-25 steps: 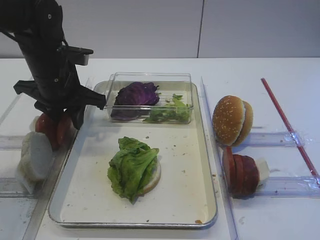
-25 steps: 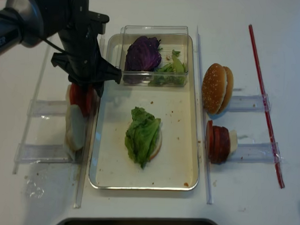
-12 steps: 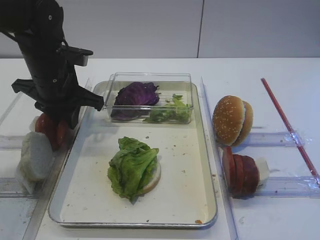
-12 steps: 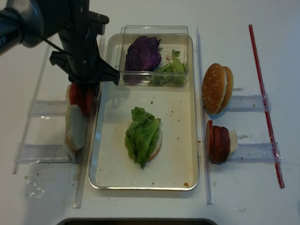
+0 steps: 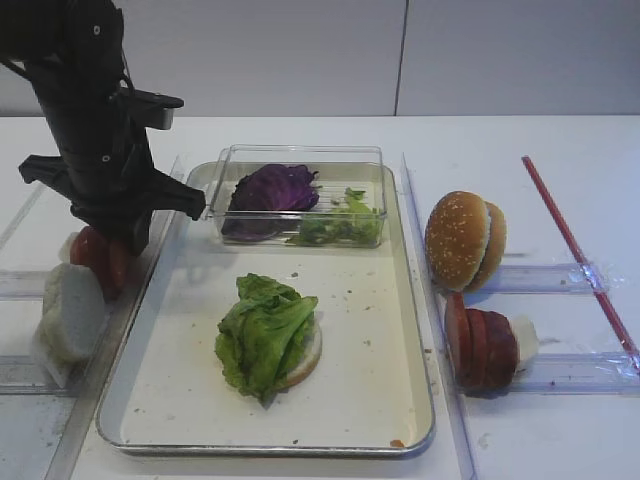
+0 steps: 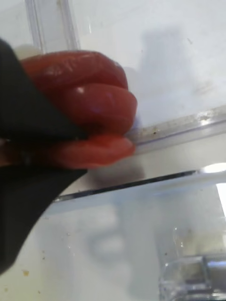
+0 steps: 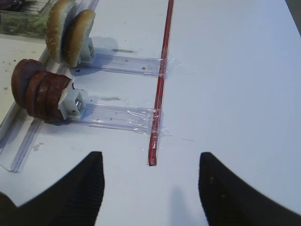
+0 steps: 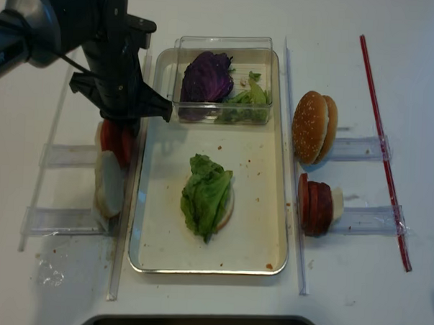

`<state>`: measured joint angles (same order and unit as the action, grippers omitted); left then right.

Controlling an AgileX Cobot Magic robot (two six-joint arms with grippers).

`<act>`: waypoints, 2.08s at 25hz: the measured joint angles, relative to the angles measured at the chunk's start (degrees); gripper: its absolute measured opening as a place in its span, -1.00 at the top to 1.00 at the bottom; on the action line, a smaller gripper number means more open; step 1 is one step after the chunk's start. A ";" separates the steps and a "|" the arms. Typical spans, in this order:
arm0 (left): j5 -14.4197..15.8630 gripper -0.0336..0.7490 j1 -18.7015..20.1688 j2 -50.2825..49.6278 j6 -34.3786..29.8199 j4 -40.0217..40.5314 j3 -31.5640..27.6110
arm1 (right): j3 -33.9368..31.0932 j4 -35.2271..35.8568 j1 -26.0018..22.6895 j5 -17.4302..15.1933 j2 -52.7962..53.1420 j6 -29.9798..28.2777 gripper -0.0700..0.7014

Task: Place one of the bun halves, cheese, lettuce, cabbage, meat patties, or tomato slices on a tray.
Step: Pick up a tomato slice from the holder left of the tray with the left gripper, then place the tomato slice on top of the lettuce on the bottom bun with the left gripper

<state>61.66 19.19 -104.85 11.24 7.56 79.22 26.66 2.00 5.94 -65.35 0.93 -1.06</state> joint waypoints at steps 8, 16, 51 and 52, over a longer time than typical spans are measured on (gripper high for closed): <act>0.28 0.78 0.00 0.10 0.00 0.36 0.00 | 0.00 0.00 0.00 0.00 0.00 0.33 -0.37; 1.40 0.78 0.00 2.37 -0.11 0.36 0.00 | 0.00 0.00 0.00 0.00 0.00 0.45 -0.37; -5.03 0.79 0.00 24.46 -1.21 -9.68 -14.39 | 0.00 0.00 0.00 0.00 0.00 0.45 -0.36; -5.86 0.79 0.00 25.21 -1.31 -10.87 -15.66 | 0.00 0.00 0.00 0.00 0.00 0.45 -0.36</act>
<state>55.80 19.19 -79.64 9.93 -3.31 63.57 26.66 2.00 5.94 -65.35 0.93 -0.61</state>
